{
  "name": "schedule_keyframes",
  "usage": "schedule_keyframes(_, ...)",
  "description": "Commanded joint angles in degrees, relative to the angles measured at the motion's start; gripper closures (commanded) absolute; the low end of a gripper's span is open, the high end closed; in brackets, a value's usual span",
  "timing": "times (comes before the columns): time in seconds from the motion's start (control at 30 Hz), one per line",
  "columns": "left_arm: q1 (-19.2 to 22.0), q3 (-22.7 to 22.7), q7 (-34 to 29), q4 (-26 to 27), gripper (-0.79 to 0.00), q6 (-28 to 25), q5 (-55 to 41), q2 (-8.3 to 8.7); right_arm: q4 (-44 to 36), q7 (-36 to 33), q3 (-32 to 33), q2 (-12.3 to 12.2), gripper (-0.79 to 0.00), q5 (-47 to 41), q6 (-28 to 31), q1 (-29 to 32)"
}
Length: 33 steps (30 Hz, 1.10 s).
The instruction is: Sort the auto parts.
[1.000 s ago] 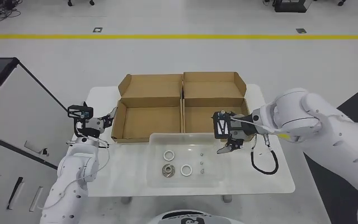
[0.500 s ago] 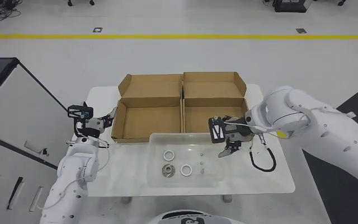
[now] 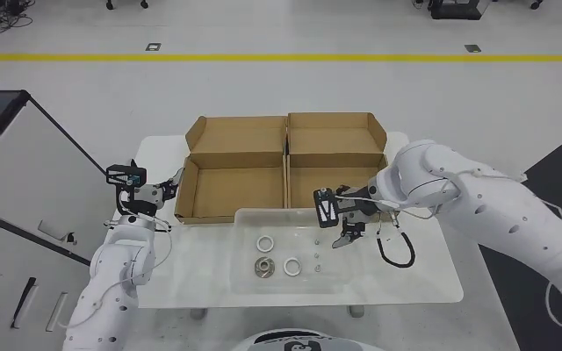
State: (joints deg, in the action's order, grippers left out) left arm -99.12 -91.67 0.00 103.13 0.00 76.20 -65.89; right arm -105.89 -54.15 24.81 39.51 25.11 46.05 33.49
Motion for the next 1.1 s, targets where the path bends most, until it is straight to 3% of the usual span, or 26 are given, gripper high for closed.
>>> schedule_keyframes(0.0, 0.00, 0.00, 0.00, 0.00, -0.785, 0.00, 0.00, 0.00, 0.16, 0.75, -0.36, 0.48, -0.785, 1.05, -0.31, 0.26)
schedule_keyframes(0.23, 0.00, 0.00, 0.00, 0.00, -0.785, 0.00, 0.00, 0.00, 1.61, 2.24, -1.18, 1.77, -0.785, 3.02, -0.97, 1.18)
schedule_keyframes(0.8, 0.00, 0.00, 0.00, 0.00, -0.785, 0.00, 0.00, 0.00, 1.45, 2.12, -1.21, 1.79, -0.785, 3.22, -1.19, 1.23)
schedule_keyframes(1.07, 0.00, 0.00, 0.00, 0.00, -0.785, 0.00, 0.00, 0.00, -5.11, -7.86, -2.07, 2.90, -0.785, 1.54, -6.55, -0.60)
